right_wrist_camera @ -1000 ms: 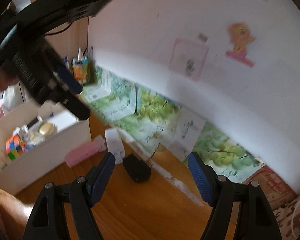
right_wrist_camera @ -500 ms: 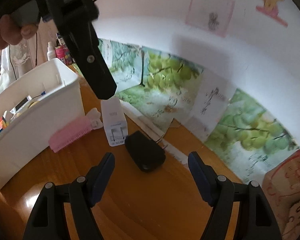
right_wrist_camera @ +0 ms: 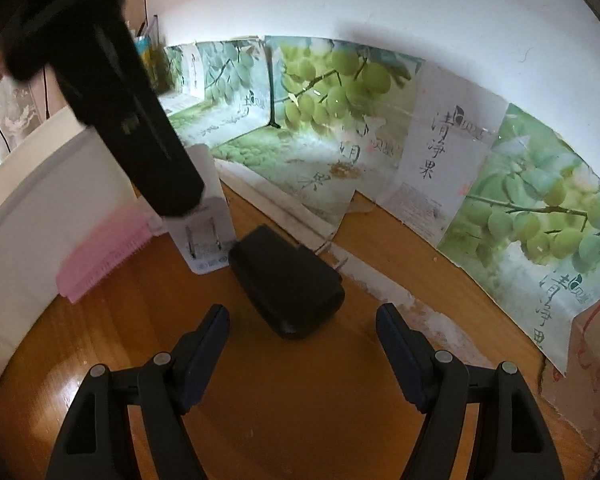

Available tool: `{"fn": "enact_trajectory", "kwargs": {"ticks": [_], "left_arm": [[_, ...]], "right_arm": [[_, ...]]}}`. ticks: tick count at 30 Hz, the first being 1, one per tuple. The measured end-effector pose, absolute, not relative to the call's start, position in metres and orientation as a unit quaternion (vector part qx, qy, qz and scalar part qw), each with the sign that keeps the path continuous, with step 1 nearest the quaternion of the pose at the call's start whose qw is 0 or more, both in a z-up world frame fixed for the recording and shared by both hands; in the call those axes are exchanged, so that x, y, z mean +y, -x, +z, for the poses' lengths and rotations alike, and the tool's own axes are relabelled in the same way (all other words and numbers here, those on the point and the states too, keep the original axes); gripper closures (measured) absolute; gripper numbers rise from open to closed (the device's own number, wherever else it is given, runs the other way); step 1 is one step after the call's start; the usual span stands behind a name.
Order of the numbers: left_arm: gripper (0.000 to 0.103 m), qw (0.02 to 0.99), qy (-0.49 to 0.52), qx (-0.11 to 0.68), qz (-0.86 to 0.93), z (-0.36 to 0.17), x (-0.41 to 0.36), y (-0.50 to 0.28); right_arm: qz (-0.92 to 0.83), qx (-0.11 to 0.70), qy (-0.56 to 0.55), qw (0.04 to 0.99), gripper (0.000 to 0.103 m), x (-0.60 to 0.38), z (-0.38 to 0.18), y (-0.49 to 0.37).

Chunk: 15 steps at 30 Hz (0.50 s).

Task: Organize rigid objects
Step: 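Grasp the white charger with the left tool while the right tool grasps the black charger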

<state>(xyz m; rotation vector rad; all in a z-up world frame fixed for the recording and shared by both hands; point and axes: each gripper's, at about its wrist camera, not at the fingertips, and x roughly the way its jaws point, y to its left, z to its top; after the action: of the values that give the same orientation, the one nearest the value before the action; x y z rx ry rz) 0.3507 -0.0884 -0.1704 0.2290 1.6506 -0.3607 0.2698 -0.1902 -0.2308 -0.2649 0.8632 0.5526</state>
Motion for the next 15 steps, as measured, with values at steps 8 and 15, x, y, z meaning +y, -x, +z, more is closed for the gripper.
{"fn": "enact_trajectory", "kwargs": {"ticks": [8,15], "left_arm": [[0.025,0.645,-0.111,0.741,-0.151,-0.192,-0.098,-0.353],[0.026,0.648,-0.104,0.739,-0.151,-0.201,-0.101,-0.355]], "right_arm": [[0.256,0.415,0.11,0.866,0.027,-0.187,-0.232,-0.275],[0.249,0.414,0.105,0.869,0.034,-0.181,-0.236,-0.284]]}}
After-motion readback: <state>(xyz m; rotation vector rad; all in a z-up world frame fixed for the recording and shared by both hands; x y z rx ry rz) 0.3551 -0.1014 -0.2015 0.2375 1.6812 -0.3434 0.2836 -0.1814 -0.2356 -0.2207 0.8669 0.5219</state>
